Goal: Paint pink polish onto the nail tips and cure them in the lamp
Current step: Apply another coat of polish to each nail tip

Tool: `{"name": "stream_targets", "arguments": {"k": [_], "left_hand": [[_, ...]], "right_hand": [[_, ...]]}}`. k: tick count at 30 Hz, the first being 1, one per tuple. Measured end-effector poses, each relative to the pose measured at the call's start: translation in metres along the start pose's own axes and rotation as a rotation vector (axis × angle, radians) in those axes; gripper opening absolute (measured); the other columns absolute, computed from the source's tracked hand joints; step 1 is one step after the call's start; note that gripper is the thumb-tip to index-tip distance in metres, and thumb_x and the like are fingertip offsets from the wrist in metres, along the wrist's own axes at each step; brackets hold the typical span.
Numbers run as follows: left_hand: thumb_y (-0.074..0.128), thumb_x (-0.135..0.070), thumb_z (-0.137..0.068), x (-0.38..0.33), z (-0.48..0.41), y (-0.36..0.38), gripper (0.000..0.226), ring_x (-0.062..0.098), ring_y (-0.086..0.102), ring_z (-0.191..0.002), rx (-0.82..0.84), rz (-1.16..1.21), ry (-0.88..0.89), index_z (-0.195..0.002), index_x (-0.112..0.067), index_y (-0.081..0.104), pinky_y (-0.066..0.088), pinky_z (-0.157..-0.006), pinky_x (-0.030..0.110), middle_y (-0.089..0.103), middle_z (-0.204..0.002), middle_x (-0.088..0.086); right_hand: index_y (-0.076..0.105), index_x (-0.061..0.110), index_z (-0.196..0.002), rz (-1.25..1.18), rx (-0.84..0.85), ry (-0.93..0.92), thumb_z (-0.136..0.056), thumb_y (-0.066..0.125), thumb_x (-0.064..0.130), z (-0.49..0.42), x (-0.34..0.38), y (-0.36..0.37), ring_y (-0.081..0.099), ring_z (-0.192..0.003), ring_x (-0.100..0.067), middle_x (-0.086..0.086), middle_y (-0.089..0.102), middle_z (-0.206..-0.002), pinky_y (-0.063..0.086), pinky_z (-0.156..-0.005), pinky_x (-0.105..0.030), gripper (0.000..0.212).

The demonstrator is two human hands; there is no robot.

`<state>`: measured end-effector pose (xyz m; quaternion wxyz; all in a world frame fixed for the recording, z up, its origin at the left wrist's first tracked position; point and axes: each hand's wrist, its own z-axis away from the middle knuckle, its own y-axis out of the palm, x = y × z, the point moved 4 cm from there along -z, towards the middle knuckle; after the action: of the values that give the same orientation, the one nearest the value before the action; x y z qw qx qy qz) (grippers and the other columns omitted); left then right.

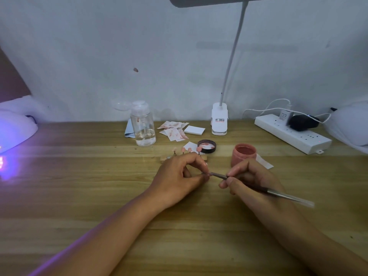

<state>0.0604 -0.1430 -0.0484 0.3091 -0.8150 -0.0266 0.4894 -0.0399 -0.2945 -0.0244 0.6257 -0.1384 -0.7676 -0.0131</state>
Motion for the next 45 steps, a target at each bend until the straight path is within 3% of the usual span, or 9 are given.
{"name": "stream_targets", "arguments": {"k": [5,17,20,24,36,45], "left_hand": [[0.079,-0.019,-0.081,0.001,0.000,-0.001,0.015,-0.002,0.043,-0.043,0.003,-0.007,-0.002,-0.079,-0.030,0.070,0.029,-0.047,0.009,0.066,-0.079,-0.025],[0.079,-0.023,-0.081,-0.003,0.001,0.000,0.016,-0.004,0.045,-0.042,0.006,-0.034,0.003,-0.078,-0.033,0.067,0.029,-0.046,0.007,0.060,-0.067,-0.032],[0.080,-0.025,-0.081,-0.002,0.001,-0.001,0.017,-0.004,0.045,-0.043,0.001,-0.007,-0.006,-0.076,-0.034,0.067,0.031,-0.047,0.007,0.066,-0.077,-0.027],[0.080,-0.021,-0.080,0.001,0.000,-0.001,0.017,-0.002,0.042,-0.044,0.006,0.046,-0.018,-0.077,-0.033,0.069,0.031,-0.048,0.009,0.071,-0.088,-0.018],[0.080,-0.019,-0.080,0.000,-0.001,0.001,0.020,-0.001,0.041,-0.043,0.021,0.076,-0.033,-0.074,-0.032,0.066,0.032,-0.047,0.010,0.075,-0.088,-0.013],[0.080,-0.020,-0.080,-0.002,0.000,0.004,0.019,-0.003,0.042,-0.042,0.052,0.058,-0.038,-0.075,-0.031,0.066,0.032,-0.049,0.008,0.076,-0.086,-0.013]], "right_hand": [[0.059,0.002,-0.087,0.015,0.005,-0.003,-0.084,0.064,-0.002,0.000,-0.001,0.000,0.069,-0.077,-0.015,-0.007,0.074,-0.078,0.052,-0.070,-0.030,0.007],[0.056,-0.001,-0.087,-0.048,-0.028,-0.040,-0.086,0.060,-0.005,-0.003,-0.004,-0.003,0.064,-0.064,-0.005,-0.007,0.073,-0.075,0.050,-0.063,-0.017,0.006],[0.054,-0.004,-0.088,-0.106,-0.097,-0.048,-0.088,0.057,-0.005,-0.004,-0.005,-0.011,0.058,-0.061,-0.010,-0.011,0.071,-0.073,0.049,-0.060,-0.017,0.003],[0.055,-0.001,-0.086,-0.083,-0.030,-0.012,-0.087,0.057,-0.007,-0.004,-0.007,-0.005,0.061,-0.062,-0.007,-0.011,0.072,-0.074,0.049,-0.061,-0.017,0.006],[0.056,0.001,-0.083,-0.034,-0.029,-0.041,-0.084,0.060,-0.009,-0.006,-0.006,-0.006,0.064,-0.062,-0.002,-0.011,0.072,-0.074,0.049,-0.061,-0.015,0.011],[0.049,-0.007,-0.082,-0.118,-0.032,-0.054,-0.092,0.053,-0.004,-0.004,-0.003,-0.008,0.057,-0.052,-0.011,-0.016,0.071,-0.068,0.048,-0.053,-0.017,0.012]]}}
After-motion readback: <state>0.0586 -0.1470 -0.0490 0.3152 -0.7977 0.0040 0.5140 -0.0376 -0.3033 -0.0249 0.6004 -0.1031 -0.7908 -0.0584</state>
